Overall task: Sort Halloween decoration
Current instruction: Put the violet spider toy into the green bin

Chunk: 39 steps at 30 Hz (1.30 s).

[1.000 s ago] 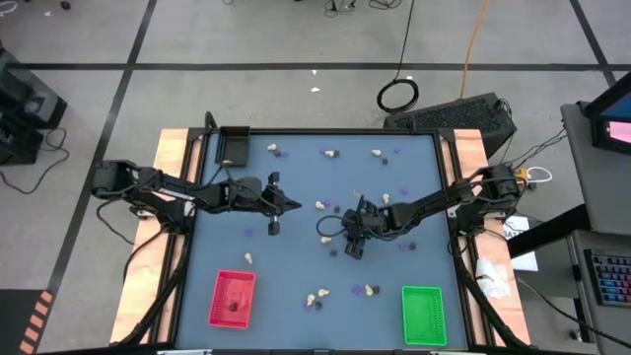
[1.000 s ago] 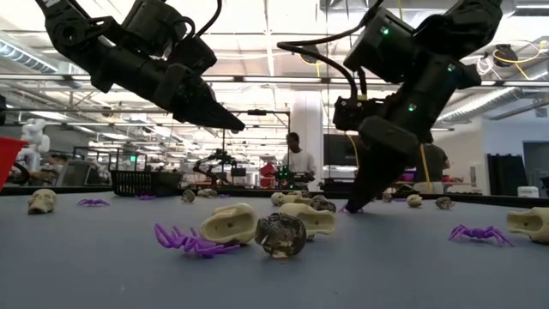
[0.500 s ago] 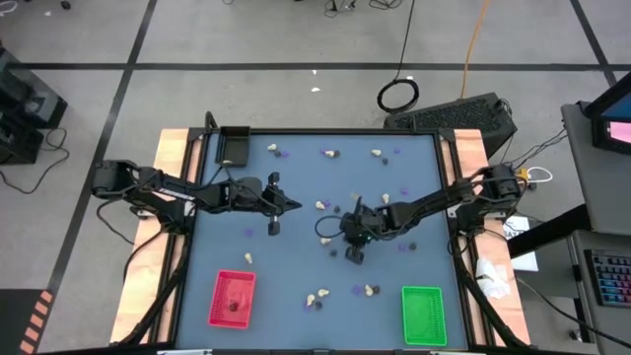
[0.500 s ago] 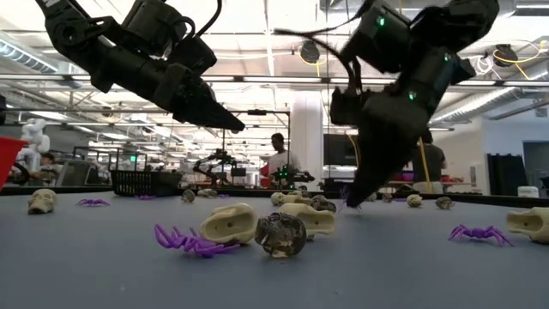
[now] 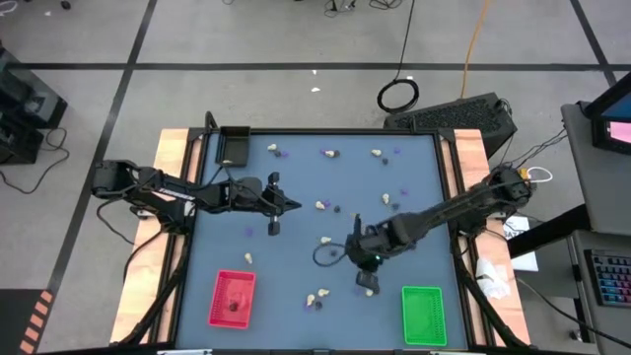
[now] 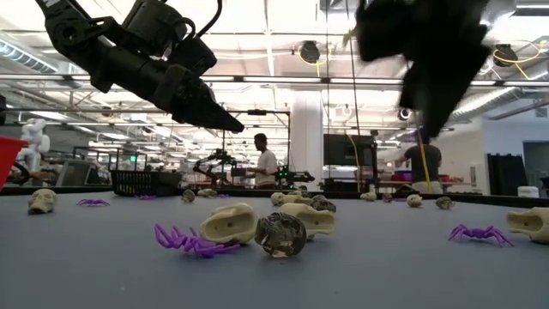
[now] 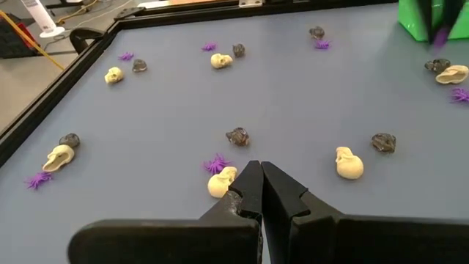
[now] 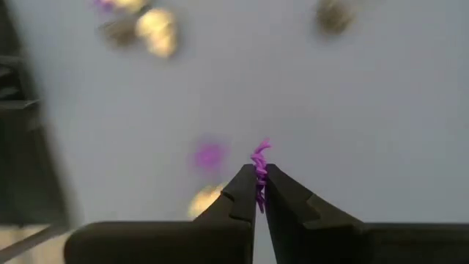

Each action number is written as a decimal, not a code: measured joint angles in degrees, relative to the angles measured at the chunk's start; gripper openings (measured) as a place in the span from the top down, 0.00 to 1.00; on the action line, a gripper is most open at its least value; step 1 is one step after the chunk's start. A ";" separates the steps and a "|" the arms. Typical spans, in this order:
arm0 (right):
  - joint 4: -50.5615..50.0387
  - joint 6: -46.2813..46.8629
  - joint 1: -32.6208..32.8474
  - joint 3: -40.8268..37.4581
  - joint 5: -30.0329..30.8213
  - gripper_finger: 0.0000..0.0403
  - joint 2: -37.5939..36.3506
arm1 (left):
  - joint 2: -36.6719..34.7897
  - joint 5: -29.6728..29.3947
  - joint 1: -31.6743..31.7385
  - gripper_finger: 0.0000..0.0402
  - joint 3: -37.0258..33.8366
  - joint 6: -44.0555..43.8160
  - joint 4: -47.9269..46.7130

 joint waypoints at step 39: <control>3.29 53.00 23.99 -16.19 -12.04 0.78 -8.55 | 0.01 0.01 0.07 1.00 0.00 0.10 0.55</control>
